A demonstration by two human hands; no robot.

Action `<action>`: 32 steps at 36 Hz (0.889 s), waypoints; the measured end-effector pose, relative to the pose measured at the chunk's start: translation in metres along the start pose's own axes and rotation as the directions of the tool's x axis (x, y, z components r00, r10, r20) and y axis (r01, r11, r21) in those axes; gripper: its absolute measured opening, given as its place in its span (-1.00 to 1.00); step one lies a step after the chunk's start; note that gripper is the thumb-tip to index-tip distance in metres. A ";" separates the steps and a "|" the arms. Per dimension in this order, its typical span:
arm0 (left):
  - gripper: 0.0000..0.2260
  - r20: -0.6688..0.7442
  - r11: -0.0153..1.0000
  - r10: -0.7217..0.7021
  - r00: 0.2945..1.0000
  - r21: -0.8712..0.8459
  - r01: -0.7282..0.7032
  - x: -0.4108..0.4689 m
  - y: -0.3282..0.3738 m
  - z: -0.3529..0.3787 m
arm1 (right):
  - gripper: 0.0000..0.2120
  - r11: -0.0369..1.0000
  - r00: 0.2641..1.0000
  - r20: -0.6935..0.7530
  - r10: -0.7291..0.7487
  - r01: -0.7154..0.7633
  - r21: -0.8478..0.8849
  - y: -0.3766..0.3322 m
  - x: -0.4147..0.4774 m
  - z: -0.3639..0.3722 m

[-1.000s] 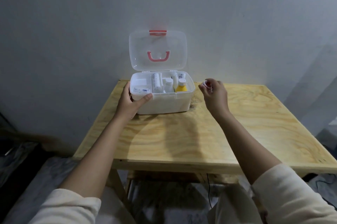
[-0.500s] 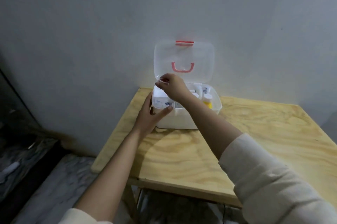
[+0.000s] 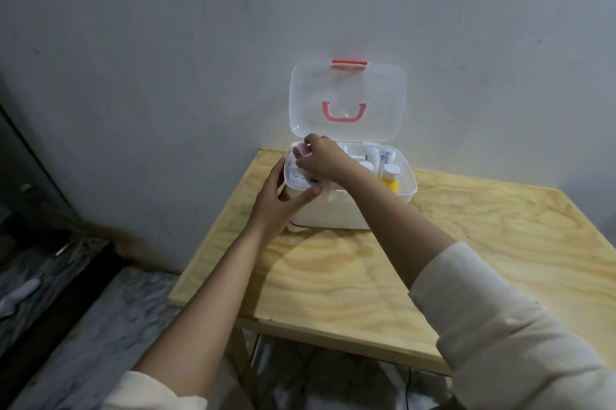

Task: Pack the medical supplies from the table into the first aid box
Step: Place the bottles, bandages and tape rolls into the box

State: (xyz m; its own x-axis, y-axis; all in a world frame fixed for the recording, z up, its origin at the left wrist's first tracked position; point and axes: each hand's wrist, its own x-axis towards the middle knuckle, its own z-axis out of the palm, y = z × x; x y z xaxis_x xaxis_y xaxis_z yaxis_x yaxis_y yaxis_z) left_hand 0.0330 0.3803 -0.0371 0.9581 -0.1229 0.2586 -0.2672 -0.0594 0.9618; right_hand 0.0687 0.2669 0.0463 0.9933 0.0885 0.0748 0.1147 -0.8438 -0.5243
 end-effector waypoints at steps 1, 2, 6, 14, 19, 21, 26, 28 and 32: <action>-0.39 -0.002 1.000 -0.002 1.000 0.000 0.002 0.000 0.000 0.000 | -0.65 1.000 1.000 0.008 -0.007 0.007 -0.022 0.001 -0.001 -0.002; -0.39 -0.003 1.000 -0.006 1.000 -0.006 0.006 0.000 0.000 -0.001 | -0.65 0.999 1.000 0.013 -0.015 0.015 -0.041 0.001 -0.002 -0.003; -0.40 -0.014 1.000 -0.008 1.000 -0.020 0.007 -0.001 0.001 0.000 | -0.64 0.997 0.999 -0.010 -0.038 0.037 -0.062 0.005 -0.006 -0.008; -0.43 -0.019 1.000 0.001 1.000 0.005 -0.001 -0.001 0.002 0.002 | -0.69 0.999 0.988 -0.150 -0.045 0.047 0.007 0.012 -0.005 -0.001; -0.47 -0.025 1.000 0.017 1.000 0.024 -0.016 -0.001 0.003 0.002 | -0.69 1.000 0.986 -0.164 -0.020 0.022 0.013 0.011 -0.004 -0.001; -0.44 -0.029 1.000 0.016 0.999 0.026 -0.015 -0.001 0.002 0.002 | -0.69 1.000 0.989 -0.148 -0.007 0.009 0.009 0.009 -0.005 -0.002; -0.39 -0.038 0.999 0.006 0.999 0.039 -0.004 0.000 0.000 0.001 | -0.74 1.000 0.988 -0.156 0.011 -0.010 0.008 0.008 -0.005 -0.001; -0.40 -0.034 0.999 0.011 0.999 0.050 -0.009 -0.001 0.002 0.001 | -0.76 1.000 0.983 -0.186 0.008 -0.004 0.020 0.010 -0.004 0.000; -0.39 -0.026 0.998 0.019 0.999 0.056 -0.017 -0.002 0.004 0.000 | -0.73 0.998 0.972 -0.237 0.015 0.001 0.065 0.012 -0.003 0.003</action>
State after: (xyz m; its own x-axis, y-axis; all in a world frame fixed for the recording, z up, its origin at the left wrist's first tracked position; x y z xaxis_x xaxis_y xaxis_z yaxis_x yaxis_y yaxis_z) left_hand 0.0299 0.3803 -0.0341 0.9553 -0.0980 0.2788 -0.2890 -0.1126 0.9507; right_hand 0.0676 0.2575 0.0373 0.9627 -0.0515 0.2658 0.1164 -0.8076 -0.5781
